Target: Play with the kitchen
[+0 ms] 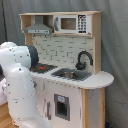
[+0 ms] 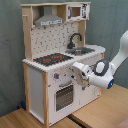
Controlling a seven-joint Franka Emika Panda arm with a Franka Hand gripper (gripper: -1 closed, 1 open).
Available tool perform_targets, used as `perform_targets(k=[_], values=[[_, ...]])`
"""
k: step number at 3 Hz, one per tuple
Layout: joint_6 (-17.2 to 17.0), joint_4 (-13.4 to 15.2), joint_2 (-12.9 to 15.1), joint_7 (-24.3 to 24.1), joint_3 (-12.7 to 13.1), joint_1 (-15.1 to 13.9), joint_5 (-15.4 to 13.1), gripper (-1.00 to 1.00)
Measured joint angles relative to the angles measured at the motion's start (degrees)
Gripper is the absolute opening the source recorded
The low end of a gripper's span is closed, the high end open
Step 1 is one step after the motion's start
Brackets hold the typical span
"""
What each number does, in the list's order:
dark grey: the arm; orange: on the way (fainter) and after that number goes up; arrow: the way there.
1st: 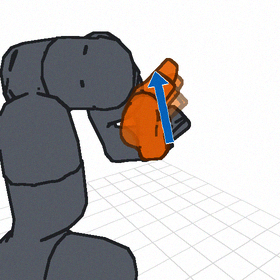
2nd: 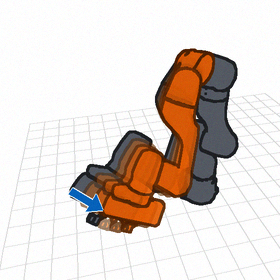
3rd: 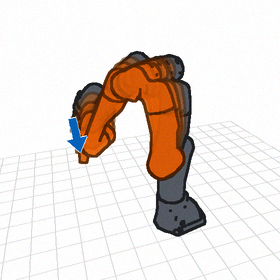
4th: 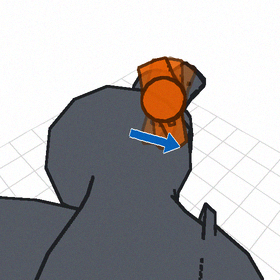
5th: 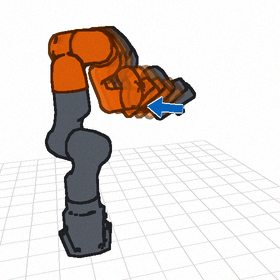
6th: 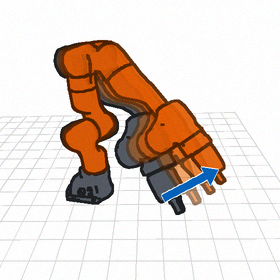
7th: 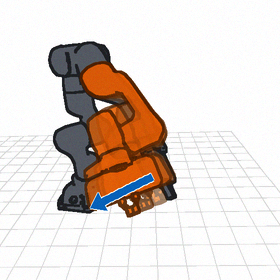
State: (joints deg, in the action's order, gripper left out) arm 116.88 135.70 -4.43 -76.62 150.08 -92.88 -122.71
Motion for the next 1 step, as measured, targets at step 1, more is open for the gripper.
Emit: perform_targets(k=[1], values=[[-0.9, 0.0, 0.2, 5.6, -0.4, 0.1, 1.2, 1.0]])
